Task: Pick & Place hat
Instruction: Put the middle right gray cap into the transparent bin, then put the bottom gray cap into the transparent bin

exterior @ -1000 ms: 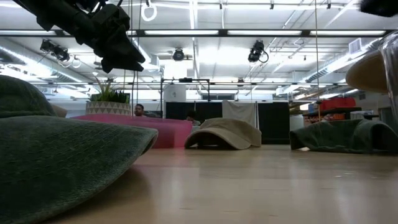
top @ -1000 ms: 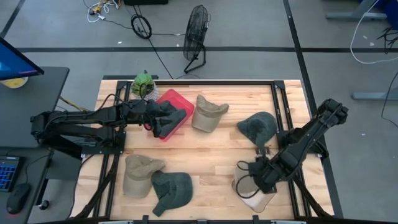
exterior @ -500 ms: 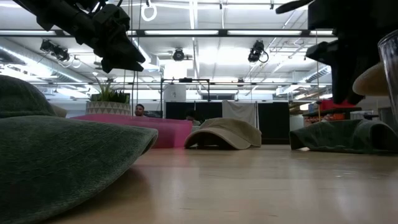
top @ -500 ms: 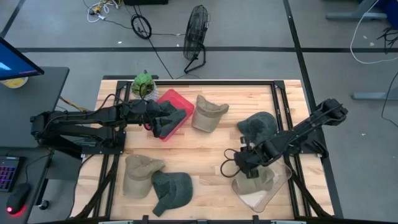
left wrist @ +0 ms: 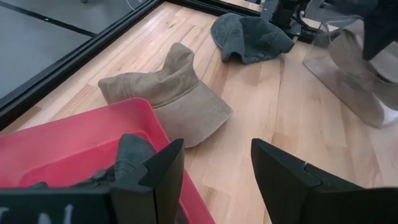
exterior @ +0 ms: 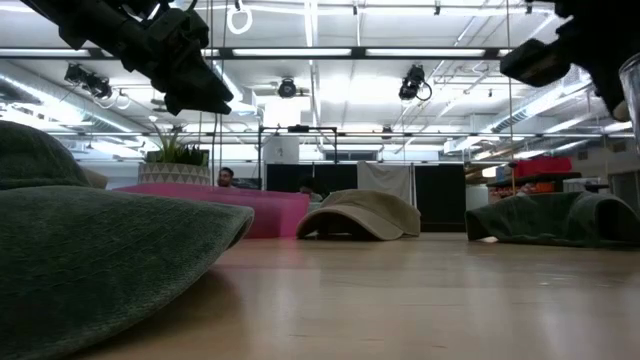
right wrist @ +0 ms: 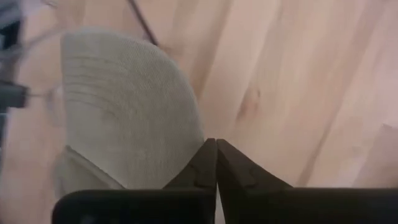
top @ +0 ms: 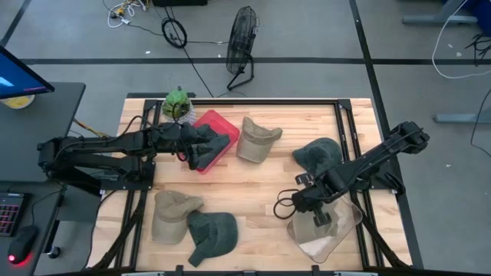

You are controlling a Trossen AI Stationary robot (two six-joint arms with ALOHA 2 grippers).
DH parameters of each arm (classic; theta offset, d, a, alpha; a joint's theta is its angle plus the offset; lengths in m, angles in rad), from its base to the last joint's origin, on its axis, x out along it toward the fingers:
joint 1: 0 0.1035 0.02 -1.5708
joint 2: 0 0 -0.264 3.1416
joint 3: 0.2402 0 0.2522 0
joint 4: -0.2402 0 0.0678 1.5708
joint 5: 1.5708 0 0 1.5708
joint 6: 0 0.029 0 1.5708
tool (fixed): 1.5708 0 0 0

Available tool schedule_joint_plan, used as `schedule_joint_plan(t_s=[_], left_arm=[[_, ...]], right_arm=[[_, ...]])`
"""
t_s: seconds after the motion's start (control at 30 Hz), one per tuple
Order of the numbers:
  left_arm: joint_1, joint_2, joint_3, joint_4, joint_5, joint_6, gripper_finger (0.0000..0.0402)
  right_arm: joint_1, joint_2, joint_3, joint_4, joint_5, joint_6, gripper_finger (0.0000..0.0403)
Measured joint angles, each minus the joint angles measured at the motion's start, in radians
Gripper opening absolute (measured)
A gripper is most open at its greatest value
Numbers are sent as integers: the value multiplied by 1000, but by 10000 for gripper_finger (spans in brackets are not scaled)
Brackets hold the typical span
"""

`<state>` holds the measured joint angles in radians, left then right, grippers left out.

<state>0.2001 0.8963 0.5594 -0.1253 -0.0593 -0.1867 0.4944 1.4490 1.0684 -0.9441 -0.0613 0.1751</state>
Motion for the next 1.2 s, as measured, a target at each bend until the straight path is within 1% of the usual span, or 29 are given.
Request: schedule_joint_plan(t_s=[0.13, 0.2, 0.4, 0.47, 0.6, 0.7, 0.8, 0.87, 1.0, 1.07, 1.13, 1.2], left_arm=[[0, 0, 0, 0, 0, 0, 190], [0, 0, 0, 0, 0, 0, 190], [0, 0, 0, 0, 0, 0, 190], [0, 0, 0, 0, 0, 0, 190], [0, 0, 0, 0, 0, 0, 190], [0, 0, 0, 0, 0, -3, 190], [0, 0, 0, 0, 0, -4, 190], [0, 0, 0, 0, 0, -8, 190], [0, 0, 0, 1, 0, -17, 190], [0, 0, 0, 1, 0, -18, 190], [-2, 0, 0, 2, 1, -26, 190], [-7, 0, 0, 2, 12, -38, 190]], right_arm=[[17, 0, 3, 12, -62, -1, 4], [31, 0, 3, 12, -74, -4, 4], [79, 10, 3, 25, -68, -61, 2], [87, 27, 3, 24, -43, -86, 2], [85, 84, 3, 50, -35, -154, 2], [83, 113, 3, 63, 7, -216, 2], [79, 107, 30, 37, 70, -213, 2], [73, 92, 74, 2, 92, -209, 2], [68, 67, 187, -15, 110, -213, 3], [67, 62, 238, 6, 165, -222, 3], [66, 60, 270, 50, 261, -219, 4], [62, 61, 274, 109, 360, -206, 4]])
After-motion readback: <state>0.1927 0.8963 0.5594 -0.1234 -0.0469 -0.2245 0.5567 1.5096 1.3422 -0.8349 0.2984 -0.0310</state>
